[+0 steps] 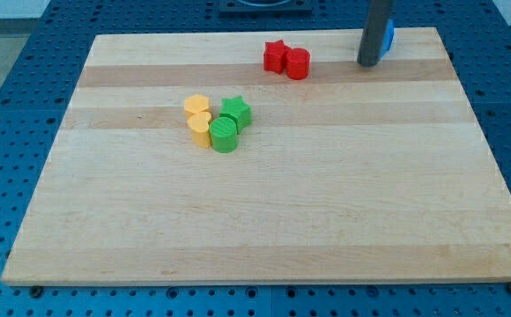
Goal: Move the arm to the bottom left of the green circle
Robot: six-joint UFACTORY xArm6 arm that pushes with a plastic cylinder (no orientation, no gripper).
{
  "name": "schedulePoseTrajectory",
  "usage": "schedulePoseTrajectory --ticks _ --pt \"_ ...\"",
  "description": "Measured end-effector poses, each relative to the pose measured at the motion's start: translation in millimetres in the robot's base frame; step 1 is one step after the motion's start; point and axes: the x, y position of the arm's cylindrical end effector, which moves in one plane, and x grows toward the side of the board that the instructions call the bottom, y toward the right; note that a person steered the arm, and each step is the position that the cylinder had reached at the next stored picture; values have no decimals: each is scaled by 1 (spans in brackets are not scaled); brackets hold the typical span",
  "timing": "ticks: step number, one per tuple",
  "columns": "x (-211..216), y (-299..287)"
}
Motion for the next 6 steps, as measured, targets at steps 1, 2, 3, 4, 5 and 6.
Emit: schedulePoseTrajectory --ticks 1,2,3,4,5,6 --pt "43 0" --pt "87 -8" --pt "123 -39" --pt "151 -86" --pt "176 -132" --pt "196 -180"
